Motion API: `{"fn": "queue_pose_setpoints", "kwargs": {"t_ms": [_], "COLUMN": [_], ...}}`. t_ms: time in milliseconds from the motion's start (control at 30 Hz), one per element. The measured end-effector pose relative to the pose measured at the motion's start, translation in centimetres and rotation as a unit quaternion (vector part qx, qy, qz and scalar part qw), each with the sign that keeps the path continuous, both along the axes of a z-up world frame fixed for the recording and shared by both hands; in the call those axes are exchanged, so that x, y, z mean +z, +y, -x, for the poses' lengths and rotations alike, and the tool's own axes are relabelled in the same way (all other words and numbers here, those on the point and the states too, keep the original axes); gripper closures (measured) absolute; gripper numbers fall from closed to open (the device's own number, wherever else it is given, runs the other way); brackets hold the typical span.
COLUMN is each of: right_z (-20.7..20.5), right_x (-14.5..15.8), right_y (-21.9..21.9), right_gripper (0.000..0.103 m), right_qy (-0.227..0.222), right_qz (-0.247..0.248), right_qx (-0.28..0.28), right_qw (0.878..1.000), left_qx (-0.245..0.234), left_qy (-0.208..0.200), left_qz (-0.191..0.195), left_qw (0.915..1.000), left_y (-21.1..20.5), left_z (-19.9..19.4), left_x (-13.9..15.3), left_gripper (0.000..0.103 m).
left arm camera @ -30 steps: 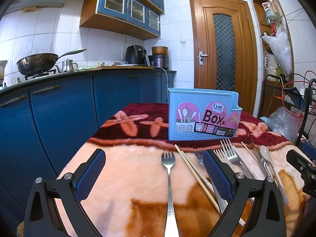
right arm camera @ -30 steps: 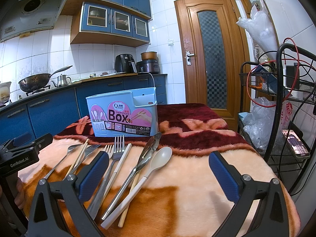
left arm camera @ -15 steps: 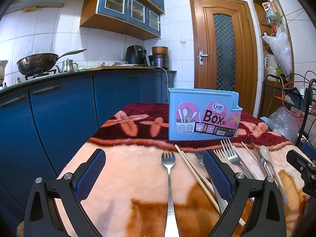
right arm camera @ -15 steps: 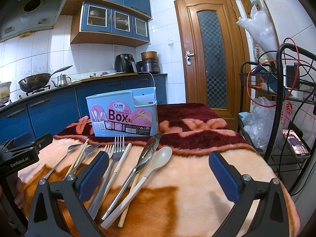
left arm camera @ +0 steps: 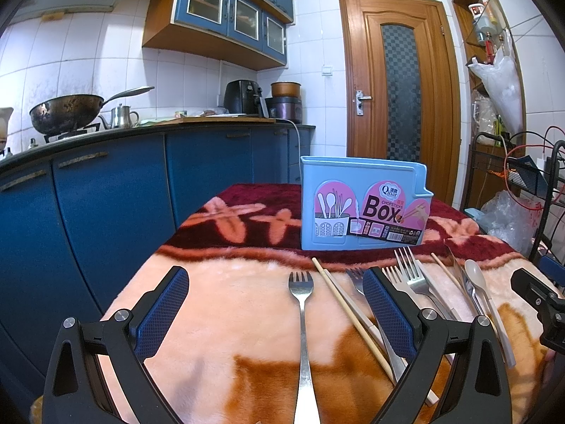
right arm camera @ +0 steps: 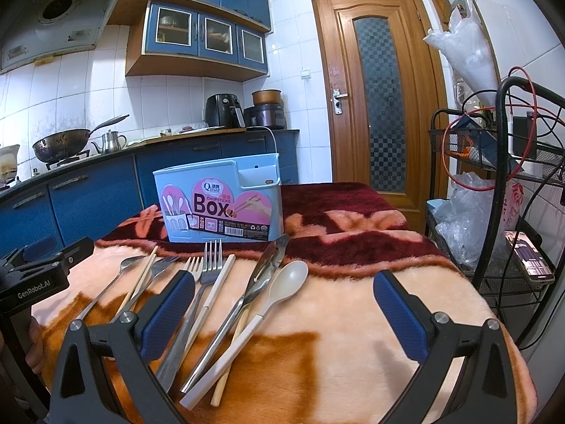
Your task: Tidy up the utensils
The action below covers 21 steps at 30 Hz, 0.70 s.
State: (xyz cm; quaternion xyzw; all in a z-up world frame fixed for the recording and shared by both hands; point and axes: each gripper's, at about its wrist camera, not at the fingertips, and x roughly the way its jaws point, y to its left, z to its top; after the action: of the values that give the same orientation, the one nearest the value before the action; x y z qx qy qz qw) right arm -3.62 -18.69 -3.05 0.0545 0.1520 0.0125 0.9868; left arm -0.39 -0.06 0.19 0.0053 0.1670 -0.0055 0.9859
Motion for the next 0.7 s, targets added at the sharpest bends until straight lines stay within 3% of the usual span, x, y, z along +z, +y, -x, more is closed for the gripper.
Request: {"fn": "queue_pose_setpoints", "kwargs": {"t_ms": [367,700], "right_z": [-0.8,-2.7], "right_x": [-0.1,1.2], "right_y": [-0.2,-0.6], "right_gripper": [0.000,0.000], "right_qy": [0.026,0.111], "right_qz": [-0.007,-0.007], "right_qx": [0.003,0.055], "right_qw": [1.000,0.992], "left_qx": [0.000,-0.006], "left_qy": [0.014,0.089], "left_qz": [0.007,0.015], "left_qw": [0.9999,0.9959], "left_y": [0.5,1.3], "left_z": [-0.4,-2.8], "left_x": [0.3,0.5], "left_gripper": [0.004,0.004]}}
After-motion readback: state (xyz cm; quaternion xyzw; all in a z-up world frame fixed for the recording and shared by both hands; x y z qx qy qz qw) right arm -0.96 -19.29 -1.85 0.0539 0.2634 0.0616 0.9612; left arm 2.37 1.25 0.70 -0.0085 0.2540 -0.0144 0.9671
